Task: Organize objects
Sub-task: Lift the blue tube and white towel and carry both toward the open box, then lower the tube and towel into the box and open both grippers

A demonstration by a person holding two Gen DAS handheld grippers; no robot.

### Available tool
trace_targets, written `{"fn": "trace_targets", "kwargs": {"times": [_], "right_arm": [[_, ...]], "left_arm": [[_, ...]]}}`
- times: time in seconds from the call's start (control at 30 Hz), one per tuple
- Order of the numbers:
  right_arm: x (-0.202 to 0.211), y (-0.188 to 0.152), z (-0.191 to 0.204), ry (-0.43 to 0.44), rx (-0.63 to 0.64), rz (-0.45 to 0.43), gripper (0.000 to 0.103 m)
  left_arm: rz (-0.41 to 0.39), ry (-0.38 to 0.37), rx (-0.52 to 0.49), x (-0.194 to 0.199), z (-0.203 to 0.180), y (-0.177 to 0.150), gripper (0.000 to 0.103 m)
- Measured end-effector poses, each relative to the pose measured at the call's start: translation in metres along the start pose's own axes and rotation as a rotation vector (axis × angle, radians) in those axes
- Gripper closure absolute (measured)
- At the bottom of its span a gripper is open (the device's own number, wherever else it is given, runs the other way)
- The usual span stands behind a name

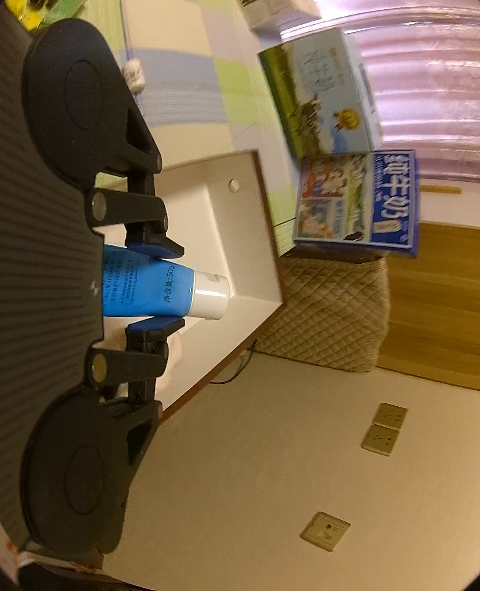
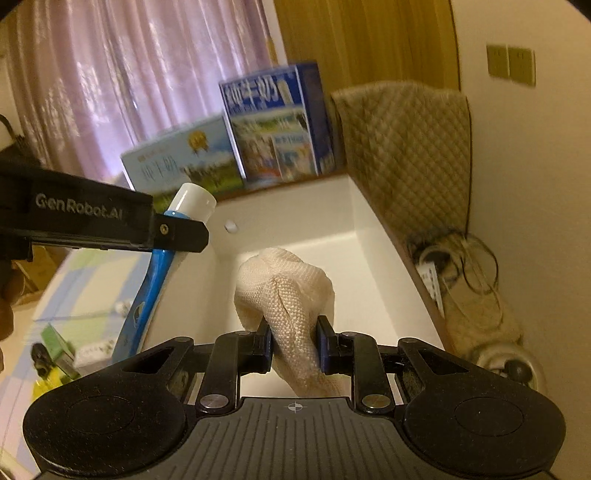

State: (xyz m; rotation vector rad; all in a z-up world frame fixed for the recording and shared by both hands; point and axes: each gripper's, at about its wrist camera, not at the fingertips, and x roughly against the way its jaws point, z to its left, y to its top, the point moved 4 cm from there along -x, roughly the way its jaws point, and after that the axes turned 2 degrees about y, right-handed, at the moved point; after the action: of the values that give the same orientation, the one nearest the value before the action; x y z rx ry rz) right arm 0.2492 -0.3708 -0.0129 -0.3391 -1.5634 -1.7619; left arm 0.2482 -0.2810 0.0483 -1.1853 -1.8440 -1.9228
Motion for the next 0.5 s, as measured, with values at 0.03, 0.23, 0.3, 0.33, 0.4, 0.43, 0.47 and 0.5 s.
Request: {"fn": "trace_targets", "kwargs": {"times": [0.03, 0.23, 0.3, 0.33, 0.4, 0.43, 0.47, 0.5], "right_arm": [[-0.003, -0.003, -0.002, -0.002, 0.003, 0.020, 0.083], [-0.024, -0.016, -0.015, -0.034, 0.051, 0.127, 0.083], [-0.029, -0.019, -0.017, -0.044, 0.062, 0.159, 0.084], [-0.033, -0.020, -0.018, -0.048, 0.067, 0.169, 0.083], [-0.036, -0.022, -0.018, -0.050, 0.084, 0.194, 0.083], [-0.039, -0.021, -0.018, -0.054, 0.089, 0.203, 0.083], [-0.039, -0.022, -0.017, -0.060, 0.094, 0.210, 0.084], [-0.041, -0.023, -0.017, -0.064, 0.098, 0.215, 0.084]], "left_arm": [[0.017, 0.005, 0.002, -0.008, -0.003, -0.002, 0.074], [0.139, 0.036, 0.041, -0.049, 0.003, -0.026, 0.074], [0.169, 0.048, 0.049, -0.060, 0.007, -0.033, 0.074], [0.187, 0.053, 0.054, -0.066, 0.007, -0.037, 0.074], [0.216, 0.050, 0.065, -0.075, 0.008, -0.044, 0.074], [0.225, 0.047, 0.068, -0.079, 0.008, -0.047, 0.074], [0.234, 0.041, 0.068, -0.081, 0.007, -0.049, 0.074], [0.243, 0.028, 0.063, -0.084, 0.005, -0.052, 0.074]]}}
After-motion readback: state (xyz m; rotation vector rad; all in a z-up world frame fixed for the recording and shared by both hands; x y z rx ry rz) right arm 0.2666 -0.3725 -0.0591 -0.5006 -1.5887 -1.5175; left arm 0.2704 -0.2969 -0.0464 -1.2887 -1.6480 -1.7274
